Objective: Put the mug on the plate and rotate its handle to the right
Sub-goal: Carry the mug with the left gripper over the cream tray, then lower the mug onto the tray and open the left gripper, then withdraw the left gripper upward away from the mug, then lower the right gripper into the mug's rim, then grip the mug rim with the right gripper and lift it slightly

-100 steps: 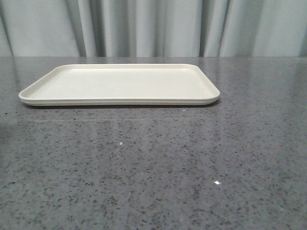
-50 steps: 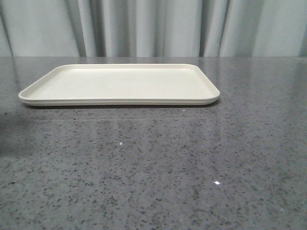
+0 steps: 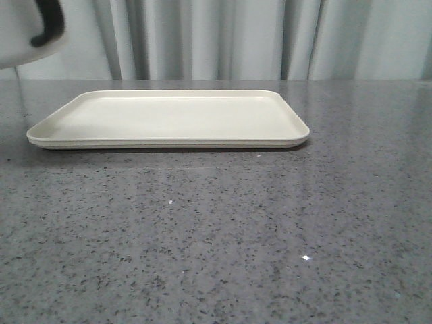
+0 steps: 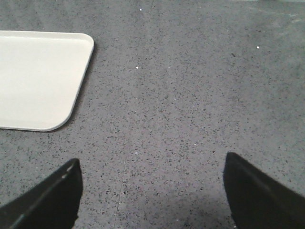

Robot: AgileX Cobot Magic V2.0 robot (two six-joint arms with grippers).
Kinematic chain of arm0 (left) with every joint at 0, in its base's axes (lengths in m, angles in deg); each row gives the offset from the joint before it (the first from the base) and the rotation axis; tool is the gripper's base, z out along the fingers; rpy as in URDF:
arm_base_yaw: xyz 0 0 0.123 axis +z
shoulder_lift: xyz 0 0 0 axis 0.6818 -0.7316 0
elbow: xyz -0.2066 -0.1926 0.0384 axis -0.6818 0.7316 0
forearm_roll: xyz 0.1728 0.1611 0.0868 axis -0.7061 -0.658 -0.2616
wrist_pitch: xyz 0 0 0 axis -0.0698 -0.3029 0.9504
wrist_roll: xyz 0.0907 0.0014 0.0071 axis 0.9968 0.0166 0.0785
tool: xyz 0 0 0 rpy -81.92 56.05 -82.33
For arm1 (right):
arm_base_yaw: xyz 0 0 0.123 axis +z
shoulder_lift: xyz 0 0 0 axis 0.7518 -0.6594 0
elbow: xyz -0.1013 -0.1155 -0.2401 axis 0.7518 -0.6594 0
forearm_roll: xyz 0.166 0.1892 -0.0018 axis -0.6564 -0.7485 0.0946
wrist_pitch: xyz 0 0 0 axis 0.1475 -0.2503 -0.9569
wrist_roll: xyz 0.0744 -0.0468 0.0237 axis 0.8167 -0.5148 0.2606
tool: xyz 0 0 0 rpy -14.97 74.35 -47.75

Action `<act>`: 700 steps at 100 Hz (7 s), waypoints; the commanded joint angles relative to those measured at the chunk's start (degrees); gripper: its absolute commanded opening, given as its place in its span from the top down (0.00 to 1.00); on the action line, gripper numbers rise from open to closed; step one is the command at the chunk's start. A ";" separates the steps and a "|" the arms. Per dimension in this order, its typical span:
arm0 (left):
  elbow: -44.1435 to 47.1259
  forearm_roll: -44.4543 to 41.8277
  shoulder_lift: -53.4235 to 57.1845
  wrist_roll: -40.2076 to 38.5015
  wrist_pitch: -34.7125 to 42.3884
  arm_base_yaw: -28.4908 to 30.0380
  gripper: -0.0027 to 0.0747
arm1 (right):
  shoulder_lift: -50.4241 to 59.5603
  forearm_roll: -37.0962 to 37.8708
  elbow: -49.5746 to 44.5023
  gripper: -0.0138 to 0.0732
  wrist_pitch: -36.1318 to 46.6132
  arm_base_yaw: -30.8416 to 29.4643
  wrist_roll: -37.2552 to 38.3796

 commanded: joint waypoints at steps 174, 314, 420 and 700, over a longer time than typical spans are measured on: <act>-35.12 -5.34 -36.27 -1.96 -5.61 -16.14 0.57 | -0.55 0.17 1.86 0.15 3.40 -0.32 -0.19; 4.88 -11.03 4.93 -1.97 11.41 2.51 0.37 | -0.55 0.17 1.86 0.15 3.65 -0.32 -0.19; 35.11 -10.64 36.57 -2.50 17.42 4.90 0.37 | -15.10 -16.27 9.39 0.15 10.36 3.37 -12.06; 35.11 -10.64 36.57 -2.50 16.94 4.90 0.37 | -82.09 -18.92 86.78 0.91 -30.43 20.72 -49.14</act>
